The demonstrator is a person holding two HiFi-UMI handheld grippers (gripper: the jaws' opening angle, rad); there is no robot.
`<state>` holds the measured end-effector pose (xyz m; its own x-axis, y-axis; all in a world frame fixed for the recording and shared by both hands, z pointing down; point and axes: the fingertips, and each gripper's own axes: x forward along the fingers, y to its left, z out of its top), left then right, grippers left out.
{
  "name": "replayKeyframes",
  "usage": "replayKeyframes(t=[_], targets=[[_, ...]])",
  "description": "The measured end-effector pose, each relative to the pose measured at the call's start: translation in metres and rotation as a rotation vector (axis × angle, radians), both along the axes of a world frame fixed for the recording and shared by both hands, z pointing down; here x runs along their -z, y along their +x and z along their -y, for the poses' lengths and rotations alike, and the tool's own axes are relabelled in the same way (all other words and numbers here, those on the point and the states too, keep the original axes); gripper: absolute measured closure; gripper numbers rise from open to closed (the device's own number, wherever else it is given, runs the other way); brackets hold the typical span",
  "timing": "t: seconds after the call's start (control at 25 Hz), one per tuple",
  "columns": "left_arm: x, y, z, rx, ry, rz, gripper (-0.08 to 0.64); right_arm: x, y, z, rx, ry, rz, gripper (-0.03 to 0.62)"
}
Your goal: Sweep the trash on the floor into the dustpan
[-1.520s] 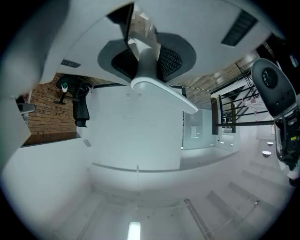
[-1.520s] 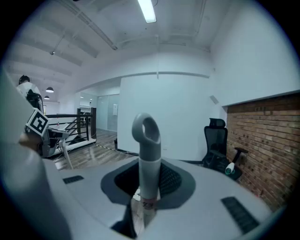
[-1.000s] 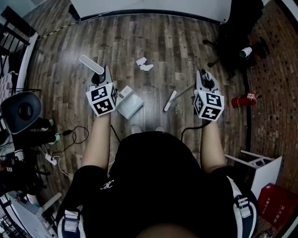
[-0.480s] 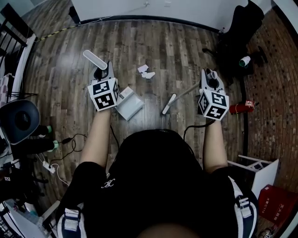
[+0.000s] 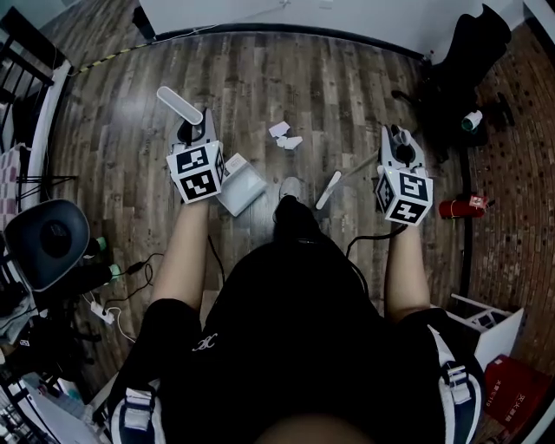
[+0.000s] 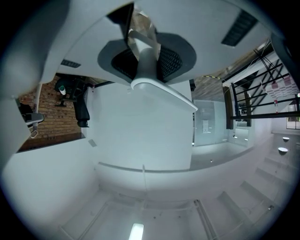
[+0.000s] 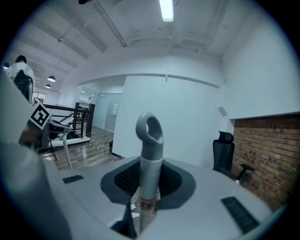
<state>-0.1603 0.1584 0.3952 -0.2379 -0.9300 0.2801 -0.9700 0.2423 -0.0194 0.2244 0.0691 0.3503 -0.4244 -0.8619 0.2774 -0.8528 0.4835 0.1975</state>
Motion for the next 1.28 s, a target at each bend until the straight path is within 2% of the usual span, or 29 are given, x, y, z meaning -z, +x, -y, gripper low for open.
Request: replayKeyframes(t=[0.16,0.32,0.56,0.68,1.08,1.2,1.28], targets=[[-0.011,-0.021,0.047,0.006,-0.029,0.004,0.465,-0.022,-0.004,0.046,-0.025,-0.023,0.004,0.515],[-0.025,-0.038,0.102,0.026,-0.078,-0.004,0.465,-0.059,-0.009,0.091,-0.043,-0.084,-0.014,0.515],[-0.04,-0.055,0.183,0.049,-0.111,-0.017,0.465,-0.105,-0.027,0.142,-0.019,-0.147,-0.066,0.515],[-0.055,-0.065,0.213,0.077,-0.132,-0.047,0.465,-0.123,-0.032,0.158,0.006,-0.18,-0.091,0.515],[-0.059,-0.129,0.331,0.178,-0.08,-0.151,0.465,-0.14,-0.072,0.209,0.046,-0.212,-0.135,0.515],[-0.068,-0.147,0.364,0.17,-0.081,-0.188,0.465,-0.144,-0.083,0.221,0.012,-0.224,-0.145,0.515],[-0.08,-0.154,0.385,0.148,-0.095,-0.218,0.465,-0.145,-0.089,0.23,-0.047,-0.233,-0.141,0.515]])
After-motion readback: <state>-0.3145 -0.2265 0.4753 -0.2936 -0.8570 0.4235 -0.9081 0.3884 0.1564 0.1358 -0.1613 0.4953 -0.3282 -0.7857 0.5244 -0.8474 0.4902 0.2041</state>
